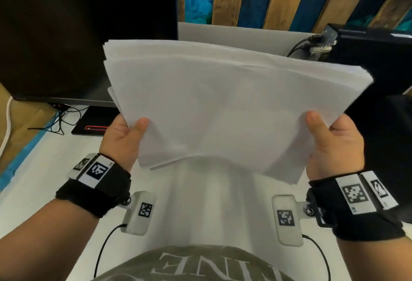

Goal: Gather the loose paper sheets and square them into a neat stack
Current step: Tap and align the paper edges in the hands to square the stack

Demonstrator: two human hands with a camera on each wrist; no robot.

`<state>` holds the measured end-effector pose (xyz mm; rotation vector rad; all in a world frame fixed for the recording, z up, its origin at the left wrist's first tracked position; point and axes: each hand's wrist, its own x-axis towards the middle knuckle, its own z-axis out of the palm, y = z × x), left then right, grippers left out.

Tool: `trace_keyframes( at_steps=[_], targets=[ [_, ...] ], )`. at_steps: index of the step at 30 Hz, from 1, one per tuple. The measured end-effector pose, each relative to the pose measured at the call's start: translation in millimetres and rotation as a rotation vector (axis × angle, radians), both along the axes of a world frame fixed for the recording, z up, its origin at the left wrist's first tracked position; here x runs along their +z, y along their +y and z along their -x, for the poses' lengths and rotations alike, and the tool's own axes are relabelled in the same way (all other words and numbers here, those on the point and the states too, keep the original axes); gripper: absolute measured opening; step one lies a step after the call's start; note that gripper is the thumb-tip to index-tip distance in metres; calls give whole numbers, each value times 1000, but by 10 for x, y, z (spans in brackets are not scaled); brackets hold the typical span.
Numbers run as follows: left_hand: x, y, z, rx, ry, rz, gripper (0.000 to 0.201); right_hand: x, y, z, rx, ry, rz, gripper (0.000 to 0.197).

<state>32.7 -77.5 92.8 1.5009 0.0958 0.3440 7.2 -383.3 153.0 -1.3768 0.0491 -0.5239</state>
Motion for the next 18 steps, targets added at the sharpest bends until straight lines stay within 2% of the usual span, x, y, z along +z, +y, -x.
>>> trace_keyframes(
  at_steps=[3,6,9,15,18],
  targets=[
    [-69,-57,55,-4,-19,-51,21,-218,30,36,35,4,-57,22],
    [-299,-123,66,-20,100,-181,25,-622,98,66,-3,175,84,26],
    [-438,-170,78,68,235,-301,32,-882,133,72,24,345,116,21],
    [-380,-75,115,37,260,-189,26,-841,-46,28,13,346,60,31],
    [-268,-87,163,-3,206,-94,37,-791,-111,43,34,329,-3,30]
  ],
)
